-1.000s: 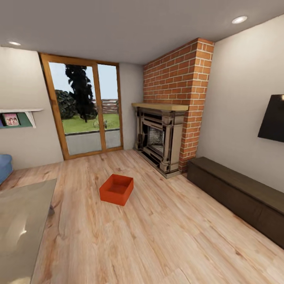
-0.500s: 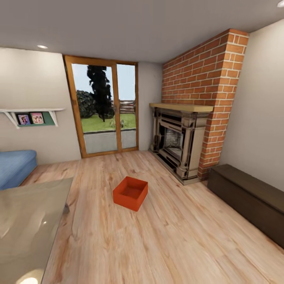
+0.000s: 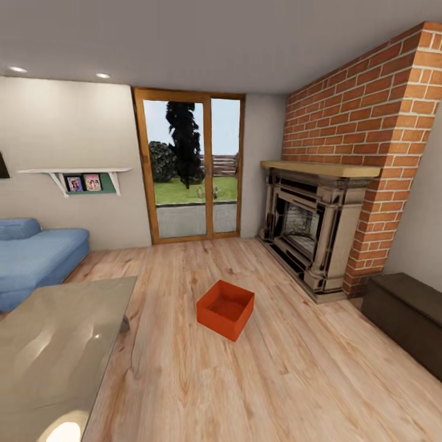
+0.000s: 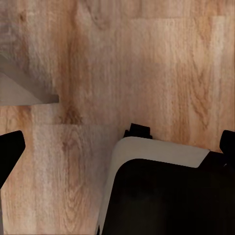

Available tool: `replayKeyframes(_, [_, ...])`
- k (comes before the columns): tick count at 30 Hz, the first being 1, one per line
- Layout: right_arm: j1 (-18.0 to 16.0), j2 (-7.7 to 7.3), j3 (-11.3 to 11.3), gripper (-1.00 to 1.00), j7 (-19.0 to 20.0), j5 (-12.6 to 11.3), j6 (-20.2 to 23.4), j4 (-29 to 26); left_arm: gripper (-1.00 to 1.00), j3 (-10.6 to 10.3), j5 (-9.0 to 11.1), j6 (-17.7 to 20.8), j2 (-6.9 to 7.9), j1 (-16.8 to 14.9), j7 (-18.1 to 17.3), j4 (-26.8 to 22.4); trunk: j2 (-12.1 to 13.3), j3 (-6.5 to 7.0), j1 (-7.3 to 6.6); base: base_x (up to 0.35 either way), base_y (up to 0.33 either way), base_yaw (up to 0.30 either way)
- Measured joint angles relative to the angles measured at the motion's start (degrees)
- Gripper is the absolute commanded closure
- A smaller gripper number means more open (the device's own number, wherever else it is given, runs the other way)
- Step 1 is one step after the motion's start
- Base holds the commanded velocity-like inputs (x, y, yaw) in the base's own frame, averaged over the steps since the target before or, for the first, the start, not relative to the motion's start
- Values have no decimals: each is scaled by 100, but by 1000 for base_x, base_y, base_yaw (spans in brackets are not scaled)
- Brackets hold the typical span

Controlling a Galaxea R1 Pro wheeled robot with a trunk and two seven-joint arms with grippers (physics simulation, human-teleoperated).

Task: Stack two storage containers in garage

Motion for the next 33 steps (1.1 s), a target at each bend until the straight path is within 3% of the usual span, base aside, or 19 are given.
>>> replayKeyframes(6, [0, 0, -12, -100, 0, 0, 5, 0, -100, 0, 0, 0, 0, 0, 0, 0, 0, 0, 0, 318, 0, 252])
replayKeyframes(27, [1, 22, 25, -100, -4, 22, -2, 0, -100, 0, -1, 0, -1, -1, 0, 2, 0, 0, 0, 318, 0, 10])
replayKeyframes(33, [0, 22, 26, -100, -9, 18, -2, 0, -100, 0, 0, 0, -1, 0, 0, 1, 0, 0, 0, 318, 0, 233])
